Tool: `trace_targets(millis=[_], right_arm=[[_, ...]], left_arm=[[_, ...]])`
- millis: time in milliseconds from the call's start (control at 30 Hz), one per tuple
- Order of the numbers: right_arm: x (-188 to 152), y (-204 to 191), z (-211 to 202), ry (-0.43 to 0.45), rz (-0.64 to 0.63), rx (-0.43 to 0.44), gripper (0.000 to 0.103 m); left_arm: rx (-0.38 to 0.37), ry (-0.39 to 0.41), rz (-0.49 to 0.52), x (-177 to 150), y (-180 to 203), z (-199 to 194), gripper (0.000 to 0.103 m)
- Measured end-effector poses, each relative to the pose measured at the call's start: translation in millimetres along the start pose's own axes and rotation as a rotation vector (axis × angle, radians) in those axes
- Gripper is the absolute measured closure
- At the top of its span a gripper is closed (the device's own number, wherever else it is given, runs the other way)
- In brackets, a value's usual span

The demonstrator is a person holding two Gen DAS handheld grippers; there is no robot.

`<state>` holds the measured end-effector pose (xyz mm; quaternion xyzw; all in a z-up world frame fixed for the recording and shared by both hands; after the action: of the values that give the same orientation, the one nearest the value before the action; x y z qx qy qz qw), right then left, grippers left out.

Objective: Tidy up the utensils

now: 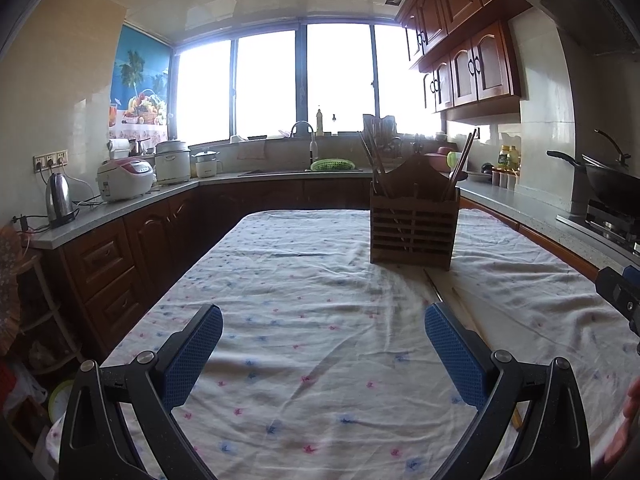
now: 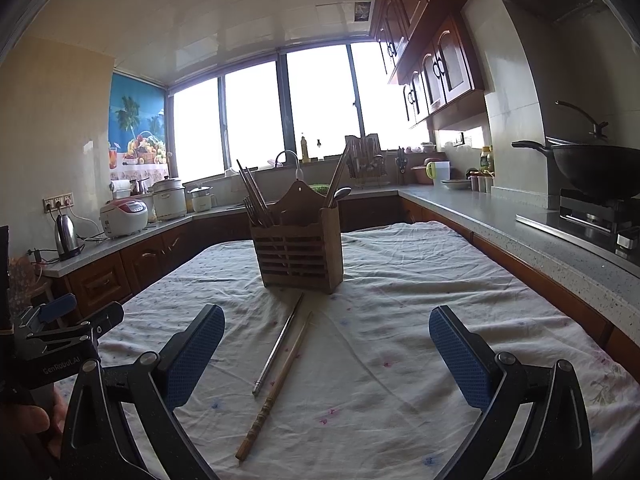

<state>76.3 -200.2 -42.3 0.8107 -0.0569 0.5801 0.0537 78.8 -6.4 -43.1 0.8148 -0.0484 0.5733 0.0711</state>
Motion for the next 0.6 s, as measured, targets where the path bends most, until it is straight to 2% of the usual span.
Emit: trace_targets(millis=[600], right_arm=[[3.4, -3.3, -2.5, 0.002, 0.004, 0.009, 0.0]], left_arm=[[-0.007, -0.007, 0.012, -0.3, 7.7, -0.3, 0.001]])
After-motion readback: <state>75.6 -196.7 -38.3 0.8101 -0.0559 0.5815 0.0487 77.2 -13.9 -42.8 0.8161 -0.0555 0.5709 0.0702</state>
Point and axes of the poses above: each gripper's, at about its wrist camera, not at the fingertips, and z roughly the way its jaws point, y to its right, x to its top, the point moved 10 cm from there along z, roughly the way its jaws point, and after that the axes turned 11 degrees about -x, right-handed, at the moved point
